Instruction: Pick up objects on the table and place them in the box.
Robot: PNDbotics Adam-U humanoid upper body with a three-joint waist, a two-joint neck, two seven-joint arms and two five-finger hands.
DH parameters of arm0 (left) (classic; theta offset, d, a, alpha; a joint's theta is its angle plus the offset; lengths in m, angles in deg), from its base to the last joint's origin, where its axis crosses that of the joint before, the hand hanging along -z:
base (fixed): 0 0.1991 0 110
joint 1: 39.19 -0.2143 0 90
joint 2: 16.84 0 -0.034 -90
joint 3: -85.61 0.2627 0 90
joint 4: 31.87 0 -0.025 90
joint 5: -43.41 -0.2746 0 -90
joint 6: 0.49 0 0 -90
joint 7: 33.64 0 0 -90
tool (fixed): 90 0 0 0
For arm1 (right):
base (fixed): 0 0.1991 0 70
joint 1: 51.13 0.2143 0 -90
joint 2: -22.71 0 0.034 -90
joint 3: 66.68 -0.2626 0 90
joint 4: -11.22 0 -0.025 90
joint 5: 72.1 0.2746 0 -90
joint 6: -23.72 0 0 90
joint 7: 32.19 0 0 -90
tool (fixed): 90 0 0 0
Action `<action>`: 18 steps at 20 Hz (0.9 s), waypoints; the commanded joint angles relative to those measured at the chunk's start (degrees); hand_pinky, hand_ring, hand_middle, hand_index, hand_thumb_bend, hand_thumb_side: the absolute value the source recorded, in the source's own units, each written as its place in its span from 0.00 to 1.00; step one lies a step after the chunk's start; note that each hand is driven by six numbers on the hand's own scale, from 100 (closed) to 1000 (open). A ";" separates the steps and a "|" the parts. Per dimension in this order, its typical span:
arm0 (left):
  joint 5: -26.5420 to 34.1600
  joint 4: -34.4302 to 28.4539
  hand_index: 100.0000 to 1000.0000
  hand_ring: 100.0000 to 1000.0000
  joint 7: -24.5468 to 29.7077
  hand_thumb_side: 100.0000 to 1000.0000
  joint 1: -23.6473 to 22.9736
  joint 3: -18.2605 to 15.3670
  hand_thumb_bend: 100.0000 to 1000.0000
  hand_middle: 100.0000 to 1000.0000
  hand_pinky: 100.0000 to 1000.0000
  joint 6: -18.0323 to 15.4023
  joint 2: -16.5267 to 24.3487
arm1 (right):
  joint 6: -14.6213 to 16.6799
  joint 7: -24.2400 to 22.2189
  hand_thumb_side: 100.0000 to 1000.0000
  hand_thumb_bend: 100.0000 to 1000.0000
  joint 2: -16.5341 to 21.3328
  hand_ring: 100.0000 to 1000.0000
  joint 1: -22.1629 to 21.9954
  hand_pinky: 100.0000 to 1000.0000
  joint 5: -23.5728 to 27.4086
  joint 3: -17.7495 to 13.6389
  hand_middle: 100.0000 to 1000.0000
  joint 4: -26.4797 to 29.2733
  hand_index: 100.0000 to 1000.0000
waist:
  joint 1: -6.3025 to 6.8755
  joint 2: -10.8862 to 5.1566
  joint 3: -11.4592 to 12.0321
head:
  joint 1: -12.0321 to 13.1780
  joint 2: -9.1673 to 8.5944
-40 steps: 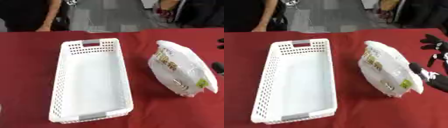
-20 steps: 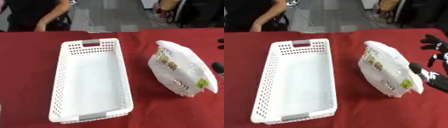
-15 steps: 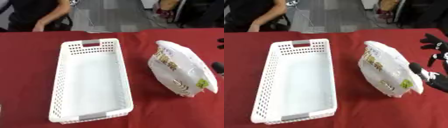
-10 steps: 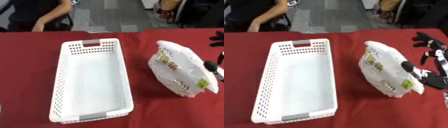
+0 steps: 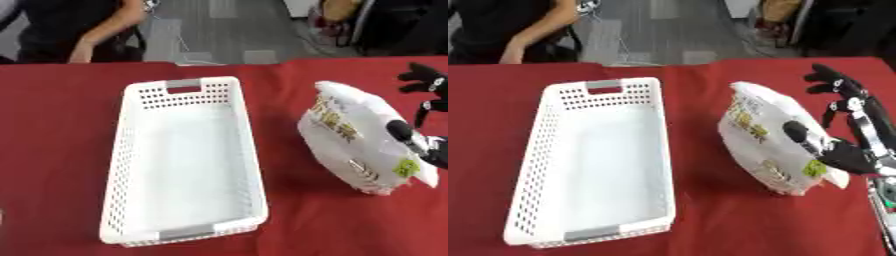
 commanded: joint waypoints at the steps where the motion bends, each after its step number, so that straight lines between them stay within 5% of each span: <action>1: 0.30 -1.13 0.66 0.74 0.13 0.95 0.47 -0.08 0.21 0.69 0.74 0.02 0.21 | 0.32 -0.37 0.78 0.64 0.25 0.72 1.22 0.24 -0.39 0.16 0.77 0.29 0.96 | 0.03 -0.76 0.01 | -0.45 -0.80; 18: 0.35 -1.13 0.66 0.74 0.26 0.96 0.40 0.05 0.21 0.69 0.75 0.13 0.18 | 1.80 -3.34 0.75 0.65 2.21 0.71 2.22 0.23 1.43 3.38 0.77 -4.03 0.96 | -0.07 -0.74 0.38 | -0.58 -0.56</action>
